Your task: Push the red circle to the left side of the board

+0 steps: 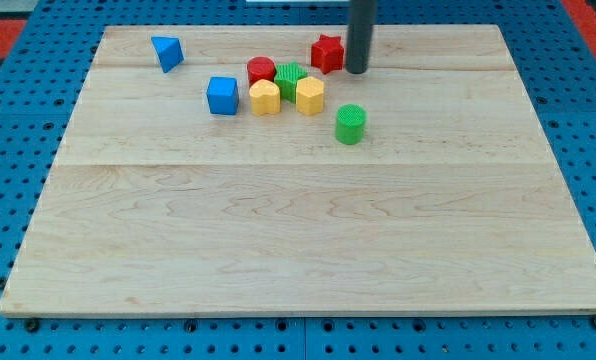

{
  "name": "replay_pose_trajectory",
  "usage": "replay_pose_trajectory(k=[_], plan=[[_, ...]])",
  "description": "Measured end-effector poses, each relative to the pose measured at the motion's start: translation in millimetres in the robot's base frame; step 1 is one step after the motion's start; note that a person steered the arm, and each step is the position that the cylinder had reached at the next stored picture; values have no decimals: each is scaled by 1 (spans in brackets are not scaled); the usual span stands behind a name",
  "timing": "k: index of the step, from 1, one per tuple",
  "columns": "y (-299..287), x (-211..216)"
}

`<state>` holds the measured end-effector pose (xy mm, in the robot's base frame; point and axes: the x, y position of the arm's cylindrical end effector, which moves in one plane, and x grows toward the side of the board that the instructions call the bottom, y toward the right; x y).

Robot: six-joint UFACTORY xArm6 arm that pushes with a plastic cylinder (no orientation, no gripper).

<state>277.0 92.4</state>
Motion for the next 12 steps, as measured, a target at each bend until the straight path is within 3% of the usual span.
replay_pose_trajectory(k=[1, 2, 3, 8, 11, 12], plan=[[-7, -10], [-63, -17], [-80, -18], [-103, -16], [-144, 87], [-115, 79]])
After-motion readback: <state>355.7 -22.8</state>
